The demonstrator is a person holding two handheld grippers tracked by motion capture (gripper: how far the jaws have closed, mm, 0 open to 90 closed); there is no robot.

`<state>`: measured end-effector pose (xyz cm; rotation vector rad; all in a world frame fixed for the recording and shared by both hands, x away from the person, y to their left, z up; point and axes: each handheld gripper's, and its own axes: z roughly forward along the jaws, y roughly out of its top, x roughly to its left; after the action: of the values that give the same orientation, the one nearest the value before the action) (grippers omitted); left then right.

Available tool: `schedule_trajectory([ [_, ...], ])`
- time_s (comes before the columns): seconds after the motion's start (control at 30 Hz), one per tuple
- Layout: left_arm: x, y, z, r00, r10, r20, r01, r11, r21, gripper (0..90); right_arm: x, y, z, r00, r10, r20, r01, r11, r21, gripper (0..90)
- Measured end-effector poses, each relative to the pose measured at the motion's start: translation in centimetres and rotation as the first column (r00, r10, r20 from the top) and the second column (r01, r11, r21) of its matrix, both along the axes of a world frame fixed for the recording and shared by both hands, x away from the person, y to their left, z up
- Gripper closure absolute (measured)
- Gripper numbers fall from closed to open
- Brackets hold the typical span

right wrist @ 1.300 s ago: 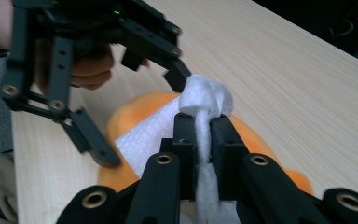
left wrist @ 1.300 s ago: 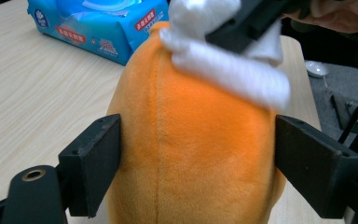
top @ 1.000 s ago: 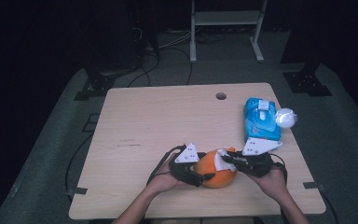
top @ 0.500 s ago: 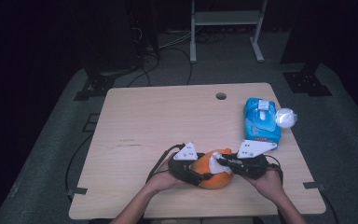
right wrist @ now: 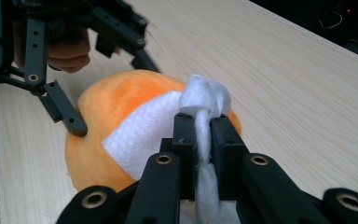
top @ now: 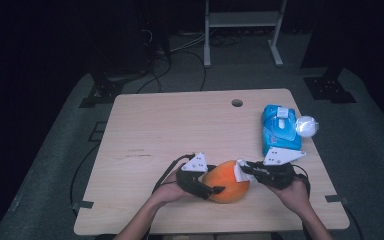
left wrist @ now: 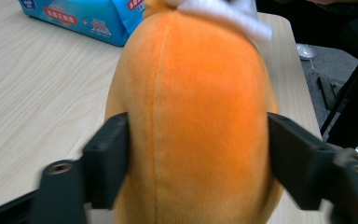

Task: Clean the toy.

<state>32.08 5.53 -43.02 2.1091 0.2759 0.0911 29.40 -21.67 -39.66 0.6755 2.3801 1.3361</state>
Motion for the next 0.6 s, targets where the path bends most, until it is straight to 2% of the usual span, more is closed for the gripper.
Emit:
schedule_trajectory([
  [0.07,0.1,-0.3,0.2,0.9992,0.025,-0.032,-0.025,0.9996,-0.009,12.7,-0.3,0.6,0.0,0.9999,0.009,0.01,-0.009,1.0,-0.003,81.1],
  [0.1,0.1,-0.4,0.3,0.9987,0.031,-0.04,-0.032,0.9992,-0.024,11.7,-0.4,0.8,0.0,0.9998,0.013,0.012,-0.013,1.0,0.002,81.1],
  [0.17,-0.1,-0.4,0.2,0.9996,0.021,-0.02,-0.021,0.9997,-0.012,15.1,-0.7,1.1,0.2,0.9996,0.028,0.008,-0.028,1.0,0.014,81.1],
  [0.23,-0.2,-0.4,0.1,0.9996,0.026,-0.012,-0.026,0.9995,-0.019,20.5,-0.9,1.4,0.3,0.9991,0.041,0.012,-0.041,0.999,0.017,81.1],
  [0.3,-0.5,-0.7,-0.1,0.9999,0.014,0.0,-0.014,0.9997,-0.019,23.6,-0.9,1.5,0.2,0.998,0.064,-0.005,-0.063,0.996,0.057,81.1],
  [0.37,-0.7,-1.0,-0.2,0.9998,-0.001,0.019,0.001,0.9999,-0.012,25.2,-0.9,1.8,0.1,0.9964,0.083,-0.017,-0.081,0.994,0.077,81.1],
  [0.47,-0.9,-1.1,-0.1,0.9997,-0.006,0.024,0.006,1.0,-0.007,25.9,-0.9,2.0,0.1,0.996,0.089,-0.007,-0.089,0.994,0.059,81.2],
  [0.6,-0.8,-0.8,-0.1,0.9995,-0.017,0.028,0.017,0.9998,-0.004,27.3,-0.5,1.2,0.2,0.9983,0.057,-0.01,-0.056,0.996,0.063,81.2],
])
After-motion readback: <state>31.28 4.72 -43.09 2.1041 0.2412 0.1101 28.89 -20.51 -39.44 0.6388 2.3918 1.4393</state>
